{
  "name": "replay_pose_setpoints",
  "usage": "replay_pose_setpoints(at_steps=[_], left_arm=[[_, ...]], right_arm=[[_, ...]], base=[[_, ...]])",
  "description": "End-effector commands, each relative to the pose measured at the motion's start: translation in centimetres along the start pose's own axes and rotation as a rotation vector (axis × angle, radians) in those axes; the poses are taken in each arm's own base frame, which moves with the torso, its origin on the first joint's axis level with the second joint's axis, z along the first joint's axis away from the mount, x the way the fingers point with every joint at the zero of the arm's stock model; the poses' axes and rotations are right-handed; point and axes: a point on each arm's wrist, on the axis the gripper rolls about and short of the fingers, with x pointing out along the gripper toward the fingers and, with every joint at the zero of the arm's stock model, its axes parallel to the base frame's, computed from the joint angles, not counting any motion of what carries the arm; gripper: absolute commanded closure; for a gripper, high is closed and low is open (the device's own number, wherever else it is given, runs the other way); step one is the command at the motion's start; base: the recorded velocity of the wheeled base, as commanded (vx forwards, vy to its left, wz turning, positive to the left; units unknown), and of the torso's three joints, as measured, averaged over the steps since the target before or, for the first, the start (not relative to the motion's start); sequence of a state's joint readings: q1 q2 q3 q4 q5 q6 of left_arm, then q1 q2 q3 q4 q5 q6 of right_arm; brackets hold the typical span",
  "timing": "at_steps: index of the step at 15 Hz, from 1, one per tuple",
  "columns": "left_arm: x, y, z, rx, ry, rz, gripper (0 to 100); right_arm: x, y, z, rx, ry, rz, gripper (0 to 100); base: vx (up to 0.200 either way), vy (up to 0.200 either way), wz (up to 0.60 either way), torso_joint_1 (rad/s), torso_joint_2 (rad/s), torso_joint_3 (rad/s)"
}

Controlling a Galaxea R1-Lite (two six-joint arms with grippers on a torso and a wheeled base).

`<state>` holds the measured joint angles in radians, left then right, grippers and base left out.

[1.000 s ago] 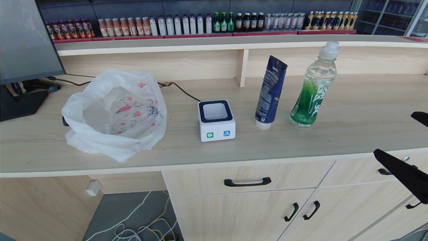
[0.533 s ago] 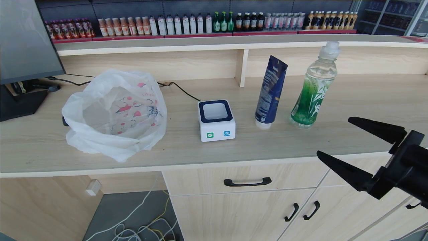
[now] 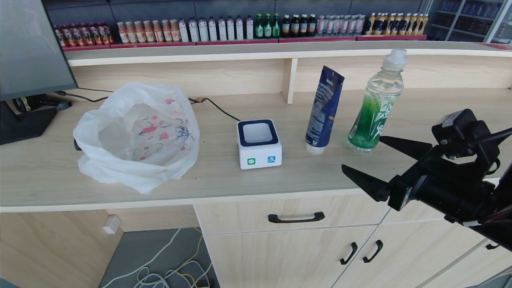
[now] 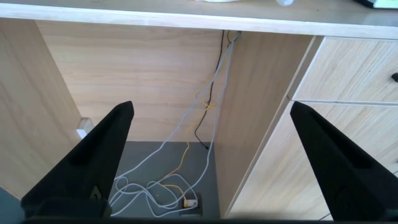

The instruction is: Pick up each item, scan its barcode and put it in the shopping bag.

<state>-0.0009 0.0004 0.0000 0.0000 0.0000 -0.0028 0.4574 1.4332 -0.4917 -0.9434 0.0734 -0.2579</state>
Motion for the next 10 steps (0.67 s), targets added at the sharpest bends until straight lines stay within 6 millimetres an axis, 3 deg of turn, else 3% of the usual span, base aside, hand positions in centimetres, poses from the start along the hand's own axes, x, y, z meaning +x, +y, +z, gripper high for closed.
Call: replay_pose_setpoints(at_steps=[1, 5, 10], left_arm=[[0.0, 0.0, 0.0, 0.000, 0.000, 0.001, 0], [0.0, 0.0, 0.0, 0.000, 0.000, -0.001, 0], [0.0, 0.0, 0.0, 0.000, 0.000, 0.001, 0]], right_arm=[[1.8, 1.0, -0.2, 0.027, 0.020, 0.016, 0], [2.5, 0.8, 0.1, 0.054, 0.020, -0.044, 0], [6.1, 0.5, 0.4, 0.120, -0.091, -0.134, 0]], base=[[0.000, 0.000, 0.00, 0.000, 0.00, 0.000], [0.000, 0.000, 0.00, 0.000, 0.00, 0.000], [0.000, 0.000, 0.00, 0.000, 0.00, 0.000]])
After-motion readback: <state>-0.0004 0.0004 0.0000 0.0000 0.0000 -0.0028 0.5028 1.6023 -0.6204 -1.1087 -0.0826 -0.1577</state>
